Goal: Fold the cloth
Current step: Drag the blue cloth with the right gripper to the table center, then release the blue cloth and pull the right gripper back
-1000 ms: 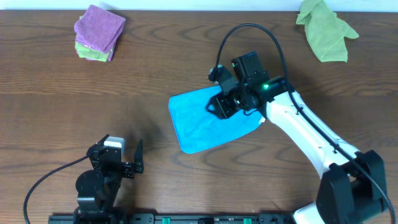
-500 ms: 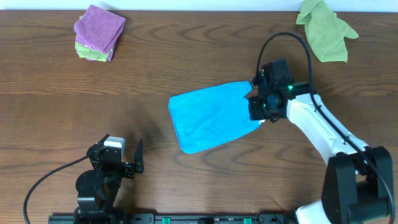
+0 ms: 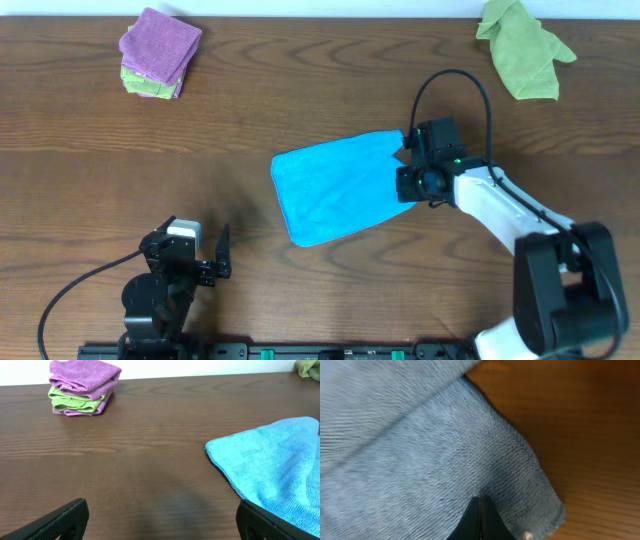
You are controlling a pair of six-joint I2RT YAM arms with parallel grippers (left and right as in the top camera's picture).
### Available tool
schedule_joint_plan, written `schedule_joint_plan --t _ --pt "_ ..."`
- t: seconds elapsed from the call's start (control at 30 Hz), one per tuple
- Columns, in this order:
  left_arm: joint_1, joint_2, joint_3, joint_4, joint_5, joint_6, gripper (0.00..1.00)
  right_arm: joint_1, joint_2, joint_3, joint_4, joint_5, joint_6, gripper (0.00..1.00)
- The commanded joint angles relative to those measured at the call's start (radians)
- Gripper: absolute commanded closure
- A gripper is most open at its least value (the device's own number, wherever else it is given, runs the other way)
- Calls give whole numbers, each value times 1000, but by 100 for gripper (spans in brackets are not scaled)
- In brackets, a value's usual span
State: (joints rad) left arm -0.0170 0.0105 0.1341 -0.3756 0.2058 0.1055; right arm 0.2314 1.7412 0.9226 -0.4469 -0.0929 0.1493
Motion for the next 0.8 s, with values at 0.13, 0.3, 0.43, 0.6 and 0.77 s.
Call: schedule_joint_plan --t 0.13,0.3,0.43,0.6,0.77 --pt "-3 -5 -21 -5 -3 7 5 -1 72 -6 -89 -49 53 99" --pt "-3 -5 -21 -5 -3 7 5 5 21 27 -312 -119 172 99" --pt "-3 -5 -21 -5 -3 7 5 26 -54 49 -463 -127 210 99" --pt "-3 -5 -21 -5 -3 7 5 37 -157 76 -492 -125 220 99" --pt "-3 -5 -21 -5 -3 7 5 36 -281 138 -417 -114 148 99"
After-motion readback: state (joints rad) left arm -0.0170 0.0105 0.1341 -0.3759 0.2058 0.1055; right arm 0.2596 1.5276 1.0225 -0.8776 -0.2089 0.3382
